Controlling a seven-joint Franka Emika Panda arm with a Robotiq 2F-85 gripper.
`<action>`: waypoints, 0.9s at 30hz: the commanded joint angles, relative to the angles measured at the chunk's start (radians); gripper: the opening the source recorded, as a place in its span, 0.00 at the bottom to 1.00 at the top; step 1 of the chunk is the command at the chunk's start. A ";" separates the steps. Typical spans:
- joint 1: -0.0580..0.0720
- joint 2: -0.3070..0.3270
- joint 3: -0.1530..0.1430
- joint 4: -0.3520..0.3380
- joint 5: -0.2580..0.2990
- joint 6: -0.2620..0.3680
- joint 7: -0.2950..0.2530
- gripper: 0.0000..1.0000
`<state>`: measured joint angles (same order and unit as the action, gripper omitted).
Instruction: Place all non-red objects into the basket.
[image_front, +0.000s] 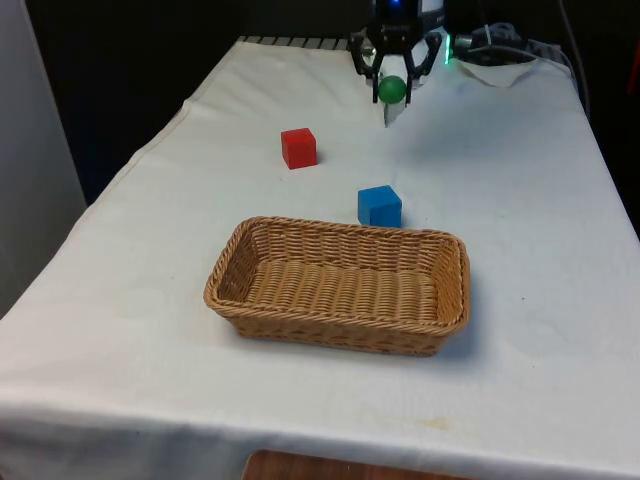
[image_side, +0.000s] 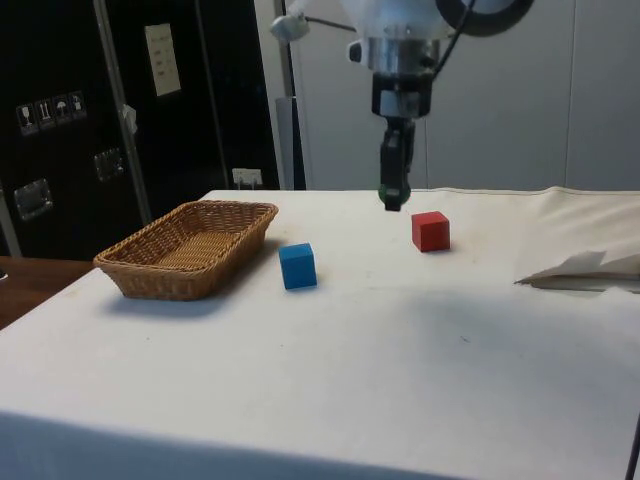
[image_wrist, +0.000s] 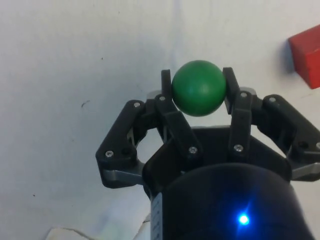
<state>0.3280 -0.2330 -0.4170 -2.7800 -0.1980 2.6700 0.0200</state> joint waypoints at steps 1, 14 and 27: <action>0.005 -0.001 -0.001 0.016 0.010 -0.023 -0.006 0.00; 0.012 0.040 -0.001 0.167 0.047 -0.140 -0.041 0.00; 0.008 0.142 0.002 0.299 0.121 -0.174 -0.103 0.00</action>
<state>0.3310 -0.0840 -0.4140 -2.4770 -0.0890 2.5090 -0.0760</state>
